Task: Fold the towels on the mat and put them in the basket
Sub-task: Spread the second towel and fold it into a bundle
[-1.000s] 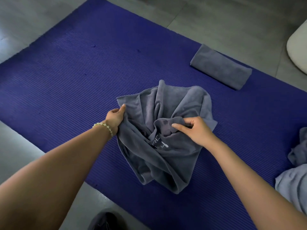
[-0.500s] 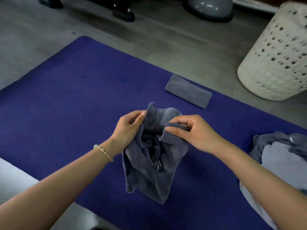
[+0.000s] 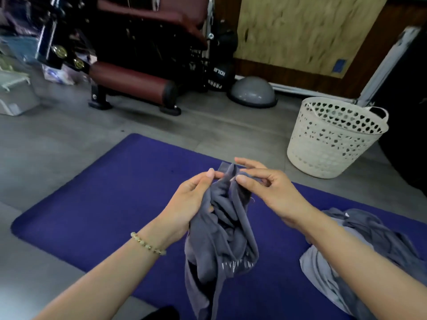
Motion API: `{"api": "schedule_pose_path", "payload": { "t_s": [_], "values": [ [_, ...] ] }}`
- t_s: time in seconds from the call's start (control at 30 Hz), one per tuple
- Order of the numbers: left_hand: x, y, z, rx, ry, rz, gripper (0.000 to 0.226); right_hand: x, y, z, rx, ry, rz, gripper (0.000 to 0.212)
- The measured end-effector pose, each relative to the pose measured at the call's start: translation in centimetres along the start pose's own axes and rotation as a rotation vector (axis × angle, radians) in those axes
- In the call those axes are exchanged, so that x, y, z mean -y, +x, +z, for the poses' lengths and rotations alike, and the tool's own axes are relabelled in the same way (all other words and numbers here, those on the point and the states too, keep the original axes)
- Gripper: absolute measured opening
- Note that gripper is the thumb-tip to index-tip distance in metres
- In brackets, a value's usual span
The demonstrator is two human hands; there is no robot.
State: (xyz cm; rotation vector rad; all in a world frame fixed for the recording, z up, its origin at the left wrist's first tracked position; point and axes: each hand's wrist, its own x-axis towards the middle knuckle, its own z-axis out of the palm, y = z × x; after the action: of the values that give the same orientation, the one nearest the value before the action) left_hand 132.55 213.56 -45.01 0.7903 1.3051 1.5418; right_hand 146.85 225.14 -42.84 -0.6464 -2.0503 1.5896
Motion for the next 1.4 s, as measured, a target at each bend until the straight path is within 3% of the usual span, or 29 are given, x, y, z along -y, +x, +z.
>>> {"api": "schedule_pose_path", "payload": {
  "t_s": [0.17,0.4,0.6,0.73,0.87,1.0,1.2,1.3,1.4],
  "values": [
    [-3.7,-4.9,2.1,0.046,0.096,0.071,0.029,2.5,-3.7,1.4,0.052,0.110,0.091,0.037],
    [-3.9,-8.2,3.0,0.006,0.329,0.163,0.044,3.8,-7.0,3.0,-0.125,0.235,-0.073,0.016],
    [-2.9,-9.0,3.8,-0.085,0.387,0.259,0.021,3.9,-7.6,3.7,-0.186,0.272,-0.081,0.012],
    [-2.6,-8.8,4.0,-0.055,0.417,0.288,0.017,3.8,-7.4,3.5,-0.227,0.303,-0.107,0.003],
    [-2.1,-8.6,3.4,-0.032,0.442,0.277,0.013,3.2,-7.4,2.2,-0.065,0.285,-0.004,0.023],
    [-1.4,-8.4,2.9,-0.042,0.472,0.272,0.019,2.2,-7.7,1.2,0.046,0.109,0.020,0.011],
    [-0.8,-7.1,0.2,-0.340,0.469,0.233,0.054,0.3,-7.6,0.6,-0.199,0.131,-0.020,0.012],
    [-1.1,-6.1,-3.0,-0.537,0.288,0.210,0.059,-0.5,-7.5,-1.8,-0.403,0.175,0.023,0.012],
    [-1.4,-5.5,-6.5,-0.728,0.306,0.207,0.060,-1.5,-7.9,-5.6,-0.600,0.227,0.056,0.010]
  ]
}}
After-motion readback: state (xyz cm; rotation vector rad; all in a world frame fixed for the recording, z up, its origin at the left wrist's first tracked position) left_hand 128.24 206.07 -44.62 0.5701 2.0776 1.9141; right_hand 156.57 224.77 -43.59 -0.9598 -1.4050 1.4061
